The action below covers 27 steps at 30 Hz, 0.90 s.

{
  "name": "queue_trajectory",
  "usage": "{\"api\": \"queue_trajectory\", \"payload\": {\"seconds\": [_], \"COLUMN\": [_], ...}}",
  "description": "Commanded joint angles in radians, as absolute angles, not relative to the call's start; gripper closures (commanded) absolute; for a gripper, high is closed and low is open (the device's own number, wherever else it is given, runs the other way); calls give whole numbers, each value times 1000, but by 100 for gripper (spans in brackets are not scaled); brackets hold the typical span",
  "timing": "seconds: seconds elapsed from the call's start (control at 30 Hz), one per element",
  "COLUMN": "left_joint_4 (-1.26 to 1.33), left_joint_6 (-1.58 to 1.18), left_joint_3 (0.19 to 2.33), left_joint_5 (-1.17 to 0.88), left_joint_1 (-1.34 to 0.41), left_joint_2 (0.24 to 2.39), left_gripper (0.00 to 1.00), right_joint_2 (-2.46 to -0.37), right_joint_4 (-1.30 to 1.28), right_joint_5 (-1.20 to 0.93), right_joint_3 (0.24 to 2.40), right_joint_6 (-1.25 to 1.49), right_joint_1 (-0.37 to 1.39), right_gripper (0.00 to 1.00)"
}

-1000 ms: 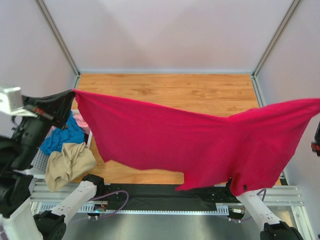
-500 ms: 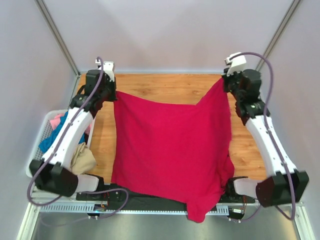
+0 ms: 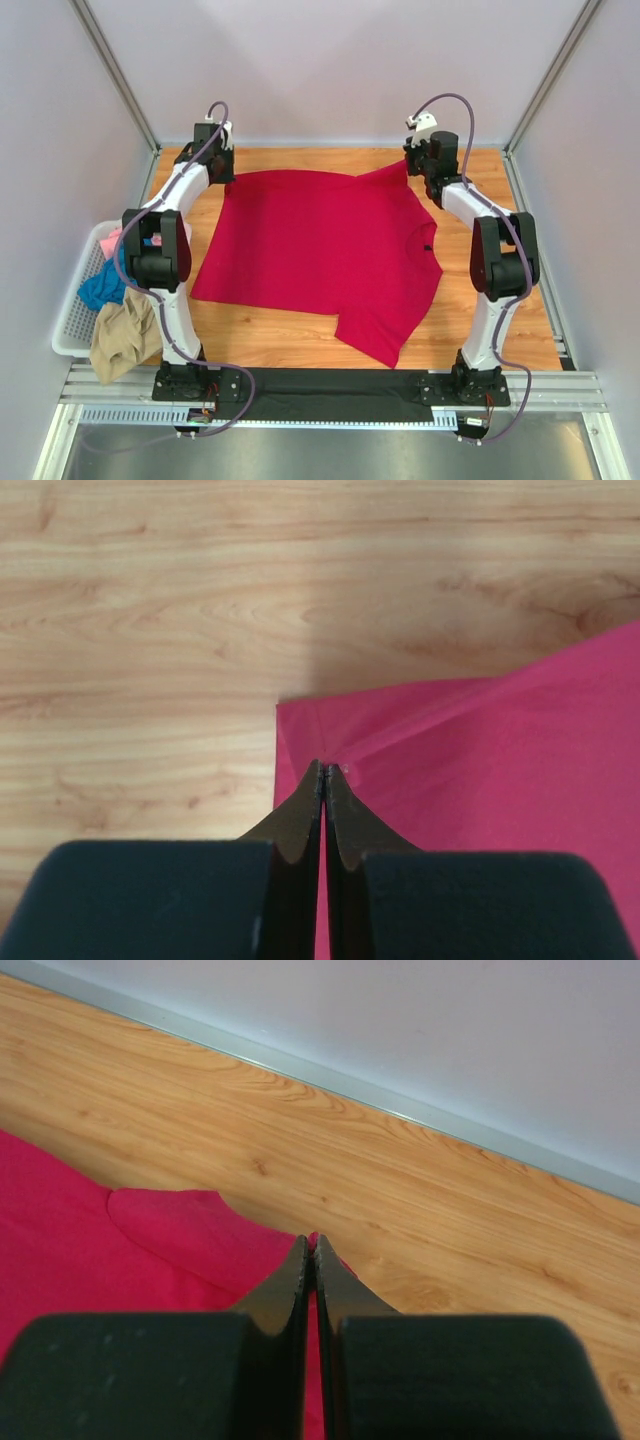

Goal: Fold and stack the t-shirts
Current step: Fold the tshirt

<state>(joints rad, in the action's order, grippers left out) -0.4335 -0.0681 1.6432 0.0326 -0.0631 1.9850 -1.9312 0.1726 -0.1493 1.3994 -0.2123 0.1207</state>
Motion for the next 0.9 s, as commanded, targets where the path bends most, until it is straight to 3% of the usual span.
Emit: {"api": "queue_trajectory", "payload": {"seconds": [0.0,0.27,0.63,0.87], "left_joint_4": [-380,-385,-354,-325], "left_joint_6": [-34,-29,52,124], "left_joint_3": [1736,1847,1764,1675], "left_joint_5": [35,64,97,221], "left_joint_1": [-42,-21,-26,-100], "left_joint_2": [2022,2144,2089,2046], "left_gripper": [100,100,100,100], "right_joint_2": [-1985,-1971,-1818,-1706], "right_joint_4": [295,252,19,-90], "right_joint_5": [-129,-81,-40,-29], "right_joint_3": [1497,1465,1381,1276], "right_joint_6": [-169,-94,-31,24], "right_joint_1": [115,120,124,159], "right_gripper": [100,100,100,100]}}
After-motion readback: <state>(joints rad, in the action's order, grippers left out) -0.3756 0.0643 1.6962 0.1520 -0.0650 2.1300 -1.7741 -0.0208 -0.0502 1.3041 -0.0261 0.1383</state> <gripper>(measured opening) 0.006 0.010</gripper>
